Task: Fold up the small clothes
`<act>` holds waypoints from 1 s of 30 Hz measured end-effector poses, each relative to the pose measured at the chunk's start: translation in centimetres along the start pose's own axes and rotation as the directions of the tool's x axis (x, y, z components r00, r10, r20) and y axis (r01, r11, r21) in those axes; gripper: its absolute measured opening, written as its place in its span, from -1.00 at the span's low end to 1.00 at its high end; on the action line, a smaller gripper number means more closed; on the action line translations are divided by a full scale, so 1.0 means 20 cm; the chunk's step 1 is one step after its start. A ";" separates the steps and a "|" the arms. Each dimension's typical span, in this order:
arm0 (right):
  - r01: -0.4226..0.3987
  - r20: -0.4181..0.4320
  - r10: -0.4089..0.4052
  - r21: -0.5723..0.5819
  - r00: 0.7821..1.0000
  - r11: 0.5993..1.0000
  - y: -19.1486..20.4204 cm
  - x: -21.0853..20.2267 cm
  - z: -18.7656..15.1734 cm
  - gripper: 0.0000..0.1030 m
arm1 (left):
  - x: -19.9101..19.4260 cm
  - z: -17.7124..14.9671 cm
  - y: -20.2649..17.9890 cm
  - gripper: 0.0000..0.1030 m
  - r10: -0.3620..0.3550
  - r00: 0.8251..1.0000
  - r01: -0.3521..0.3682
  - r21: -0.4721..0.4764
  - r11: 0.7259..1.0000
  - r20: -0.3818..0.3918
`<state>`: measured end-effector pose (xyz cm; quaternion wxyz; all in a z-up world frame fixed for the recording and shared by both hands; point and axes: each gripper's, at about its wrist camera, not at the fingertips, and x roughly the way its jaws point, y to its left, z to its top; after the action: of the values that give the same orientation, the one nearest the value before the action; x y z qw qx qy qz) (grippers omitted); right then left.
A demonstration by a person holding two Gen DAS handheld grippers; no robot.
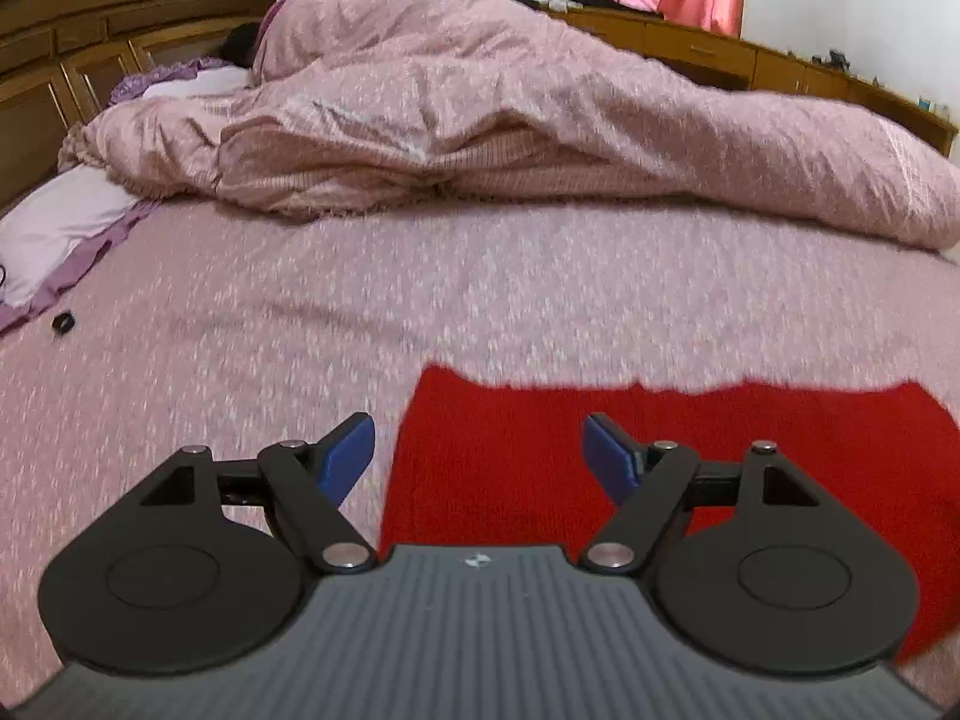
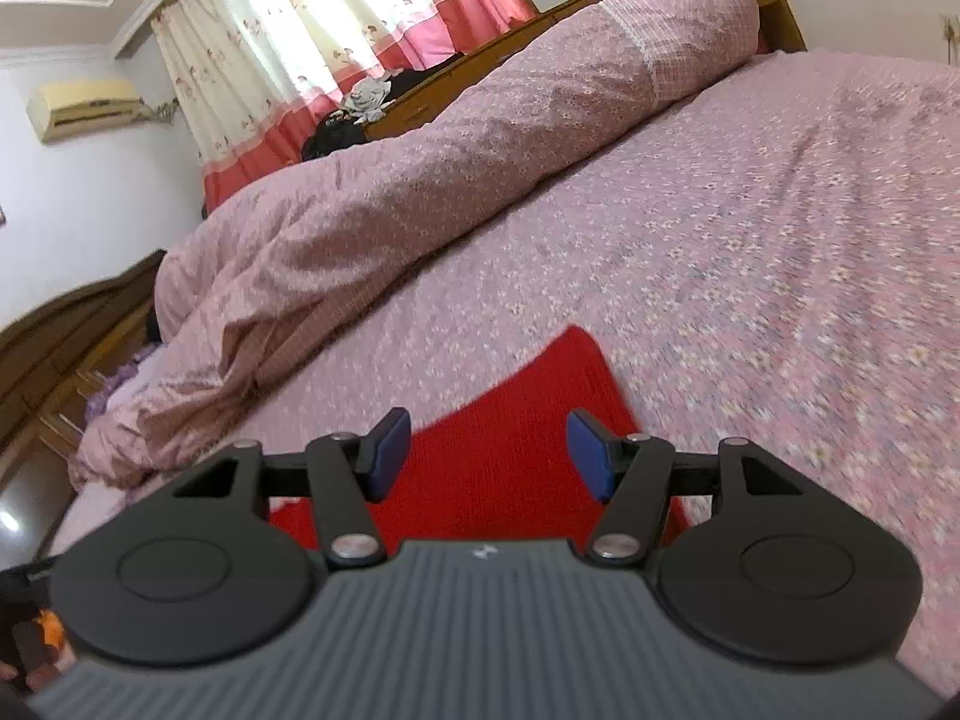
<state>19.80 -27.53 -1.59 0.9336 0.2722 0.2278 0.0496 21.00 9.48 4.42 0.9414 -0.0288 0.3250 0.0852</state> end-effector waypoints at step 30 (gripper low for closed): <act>0.082 -0.071 -0.088 -0.083 0.994 0.993 0.09 -0.24 -0.29 0.19 | -0.14 -0.35 0.17 0.69 0.013 0.983 -0.031 -0.094 0.995 -0.183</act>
<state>12.96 -24.25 -3.14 0.9357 0.2229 0.2720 0.0289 13.94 11.71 0.55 0.9042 -0.0780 0.4057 0.1082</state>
